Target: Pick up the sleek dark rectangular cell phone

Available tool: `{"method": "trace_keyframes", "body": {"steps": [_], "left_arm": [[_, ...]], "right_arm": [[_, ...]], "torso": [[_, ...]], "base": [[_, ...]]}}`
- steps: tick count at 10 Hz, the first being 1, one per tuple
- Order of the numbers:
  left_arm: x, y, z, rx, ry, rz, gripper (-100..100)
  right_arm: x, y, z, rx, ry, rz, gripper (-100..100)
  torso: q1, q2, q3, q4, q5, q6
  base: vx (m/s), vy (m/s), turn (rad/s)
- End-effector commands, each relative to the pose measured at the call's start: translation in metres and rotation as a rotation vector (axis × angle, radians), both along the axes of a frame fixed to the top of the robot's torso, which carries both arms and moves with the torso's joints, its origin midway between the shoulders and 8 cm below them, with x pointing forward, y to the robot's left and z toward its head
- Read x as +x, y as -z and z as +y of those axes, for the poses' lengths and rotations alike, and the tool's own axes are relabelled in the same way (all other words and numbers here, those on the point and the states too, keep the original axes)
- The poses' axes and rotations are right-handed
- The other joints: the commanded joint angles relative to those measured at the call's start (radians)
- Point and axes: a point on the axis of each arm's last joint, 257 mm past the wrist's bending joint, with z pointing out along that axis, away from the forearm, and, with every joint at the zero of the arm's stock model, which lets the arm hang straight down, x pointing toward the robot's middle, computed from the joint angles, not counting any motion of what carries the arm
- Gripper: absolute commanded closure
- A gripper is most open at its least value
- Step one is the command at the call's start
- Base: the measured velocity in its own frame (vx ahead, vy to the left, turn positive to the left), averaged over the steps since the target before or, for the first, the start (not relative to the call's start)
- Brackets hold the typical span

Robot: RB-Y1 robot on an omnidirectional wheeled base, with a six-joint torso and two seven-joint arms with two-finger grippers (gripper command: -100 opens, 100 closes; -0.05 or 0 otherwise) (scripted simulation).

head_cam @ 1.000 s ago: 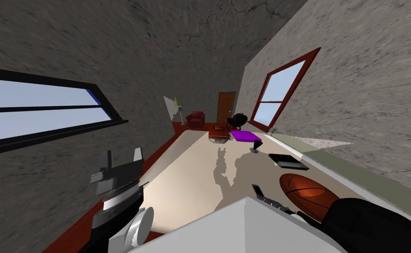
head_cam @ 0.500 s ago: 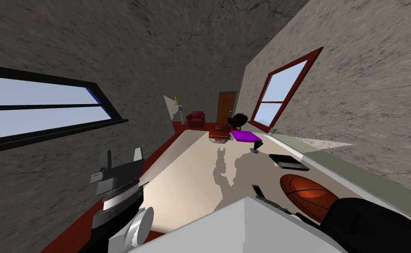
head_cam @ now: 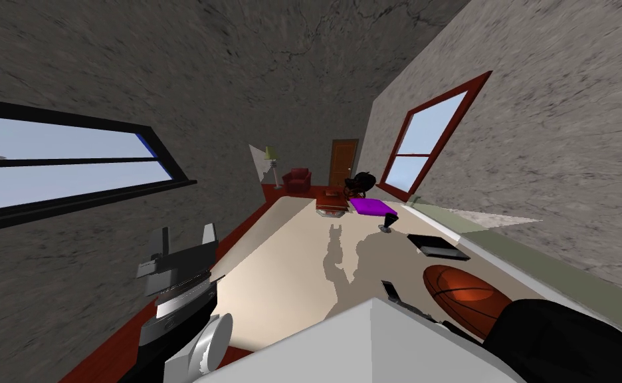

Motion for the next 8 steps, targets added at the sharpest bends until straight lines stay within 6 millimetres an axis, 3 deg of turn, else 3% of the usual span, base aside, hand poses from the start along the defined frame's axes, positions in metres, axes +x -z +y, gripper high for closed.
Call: {"method": "trace_keyframes", "body": {"steps": [1, 3, 4, 5, 7, 8], "left_arm": [[0.000, 0.000, 0.000, 0.000, 0.000, 0.000, 0], [0.000, 0.000, 0.000, 0.000, 0.000, 0.000, 0], [0.000, 0.000, 0.000, 0.000, 0.000, 0.000, 0], [0.000, 0.000, 0.000, 0.000, 0.000, 0.000, 0], [0.000, 0.000, 0.000, 0.000, 0.000, 0.000, 0], [0.000, 0.000, 0.000, 0.000, 0.000, 0.000, 0]], "right_arm": [[0.000, 0.000, 0.000, 0.000, 0.000, 0.000, 100], [0.000, 0.000, 0.000, 0.000, 0.001, 0.000, 100], [0.000, 0.000, 0.000, 0.000, 0.001, 0.000, 0], [-0.006, -0.009, -0.005, -0.002, -0.006, 0.005, 100], [-0.006, -0.011, -0.006, -0.004, -0.008, 0.005, 100], [-0.007, -0.011, -0.006, -0.003, -0.008, 0.006, 0]], "torso": [[0.000, 0.000, 0.000, 0.000, 0.000, 0.000], [-0.001, 0.000, 0.000, 0.000, 0.000, 0.000], [-0.001, 0.000, 0.000, 0.000, 0.000, -0.001], [-0.001, 0.000, 0.000, 0.000, 0.000, -0.001], [0.003, -0.001, -0.001, -0.001, 0.001, 0.001], [0.002, -0.001, -0.001, 0.000, 0.001, 0.000]], "base": [[0.000, 0.000, 0.000], [0.000, 0.000, 0.000], [0.000, 0.000, 0.000], [0.023, 0.030, -0.079], [0.019, 0.038, -0.061], [0.001, 0.005, 0.002]]}}
